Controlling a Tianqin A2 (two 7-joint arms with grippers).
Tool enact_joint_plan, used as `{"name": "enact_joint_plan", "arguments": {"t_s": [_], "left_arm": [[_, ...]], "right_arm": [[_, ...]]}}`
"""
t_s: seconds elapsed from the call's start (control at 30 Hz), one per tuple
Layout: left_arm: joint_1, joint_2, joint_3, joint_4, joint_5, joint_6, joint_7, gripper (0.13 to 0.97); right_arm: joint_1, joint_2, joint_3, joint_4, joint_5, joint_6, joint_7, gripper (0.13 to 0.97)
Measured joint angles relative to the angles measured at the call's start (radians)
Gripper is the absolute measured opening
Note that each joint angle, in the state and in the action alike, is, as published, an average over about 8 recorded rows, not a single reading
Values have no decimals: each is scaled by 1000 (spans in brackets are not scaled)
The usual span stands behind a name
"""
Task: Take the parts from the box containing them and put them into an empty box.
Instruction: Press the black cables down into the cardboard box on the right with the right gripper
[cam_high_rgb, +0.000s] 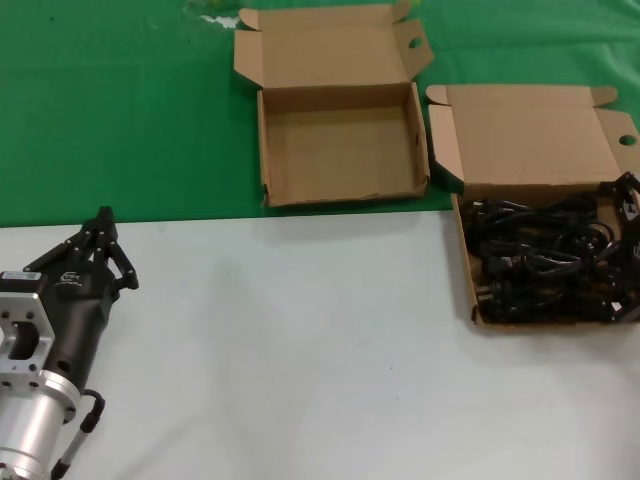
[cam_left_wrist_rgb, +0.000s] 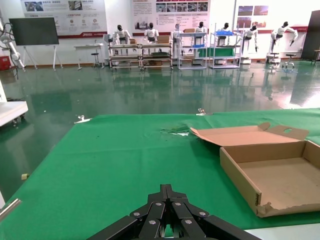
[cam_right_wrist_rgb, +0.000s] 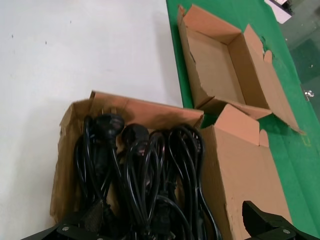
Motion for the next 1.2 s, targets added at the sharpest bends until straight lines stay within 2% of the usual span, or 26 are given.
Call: {"name": "enact_joint_plan", "arguments": {"t_s": [0.33,0.77,1.07,1.2], "left_arm": [[0,0,0,0,0,0,0,139],[0,0,0,0,0,0,0,139],[0,0,0,0,0,0,0,139],[0,0,0,0,0,0,0,139]], "right_arm": [[38,-22,1,-84,-9,5,-71,966],[38,-30,5,-92,-11,7,-76,932],[42,-37,4,-100,-16,11,-76,831],[41,-38,4,-101,-17,13,-77,748]]}}
